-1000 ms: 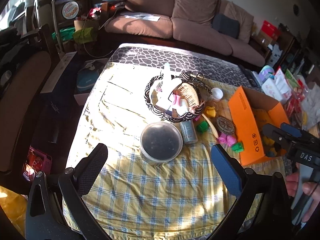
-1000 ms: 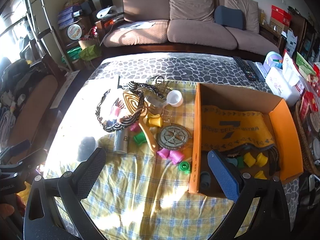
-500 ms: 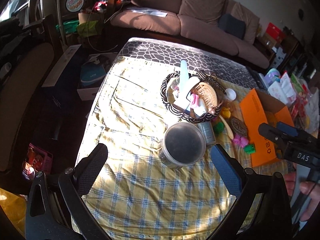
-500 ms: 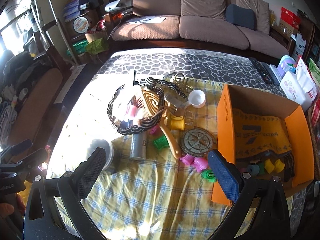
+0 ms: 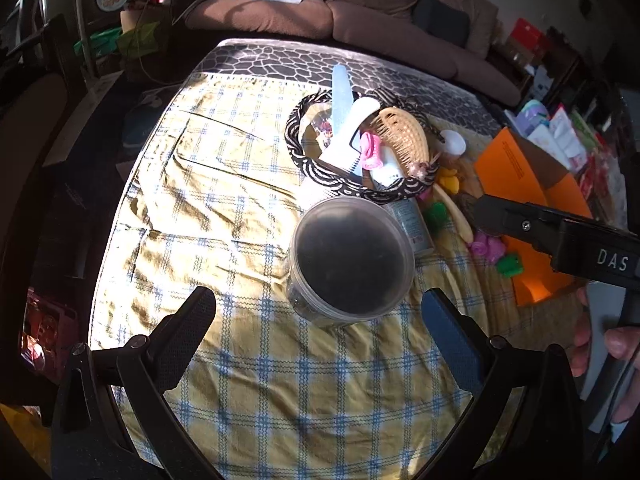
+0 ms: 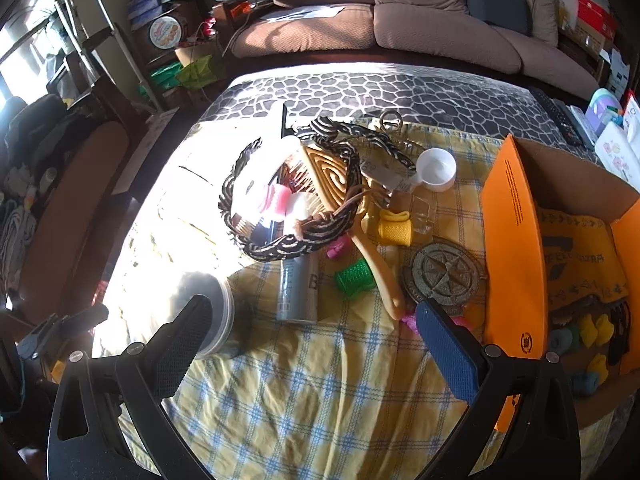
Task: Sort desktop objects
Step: 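Lift both open tools out of the box back over the table, then grasp the clear plastic container with the left tool while the right tool grasps a green mesh roller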
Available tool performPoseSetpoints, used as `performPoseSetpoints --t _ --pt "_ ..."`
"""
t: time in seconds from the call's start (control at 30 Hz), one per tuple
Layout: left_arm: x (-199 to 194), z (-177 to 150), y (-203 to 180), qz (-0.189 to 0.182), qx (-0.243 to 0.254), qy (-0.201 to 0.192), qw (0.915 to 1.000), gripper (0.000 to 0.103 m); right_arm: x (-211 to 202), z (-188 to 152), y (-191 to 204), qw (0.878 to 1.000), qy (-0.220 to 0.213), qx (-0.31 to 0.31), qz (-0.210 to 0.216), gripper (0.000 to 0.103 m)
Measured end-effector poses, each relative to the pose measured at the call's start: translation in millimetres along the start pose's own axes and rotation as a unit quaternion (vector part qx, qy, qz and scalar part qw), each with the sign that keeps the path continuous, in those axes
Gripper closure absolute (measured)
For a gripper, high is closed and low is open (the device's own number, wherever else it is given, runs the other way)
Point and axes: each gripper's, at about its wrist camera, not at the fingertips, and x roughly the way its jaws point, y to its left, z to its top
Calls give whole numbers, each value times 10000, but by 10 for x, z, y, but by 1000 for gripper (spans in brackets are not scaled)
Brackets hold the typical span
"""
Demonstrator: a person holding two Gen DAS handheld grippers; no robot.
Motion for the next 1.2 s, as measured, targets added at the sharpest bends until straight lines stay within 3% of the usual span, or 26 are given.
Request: performPoseSetpoints --t 0.33,0.4,0.47,0.5,0.8,1.1,1.2 --pt "336 -37 -40 -96 32 131 9999 0 308 20 -119 9996 191 136 141 3" --pt "376 -32 -46 -141 10 116 9998 0 376 12 -153 9994 261 109 201 13" --pt "411 -28 -61 -154 20 108 9998 0 443 3 -186 9991 351 80 221 42" --pt "431 -26 -67 -160 31 117 9998 0 472 -3 -207 9990 389 70 204 47" --pt "609 -6 -120 -238 35 173 9996 0 636 -9 -255 9986 445 -85 285 48" --pt "771 55 -105 -83 35 197 9998 0 736 69 -329 9977 440 52 507 47" --pt "788 48 -60 -172 15 126 9998 4 745 54 -396 9969 470 147 614 52"
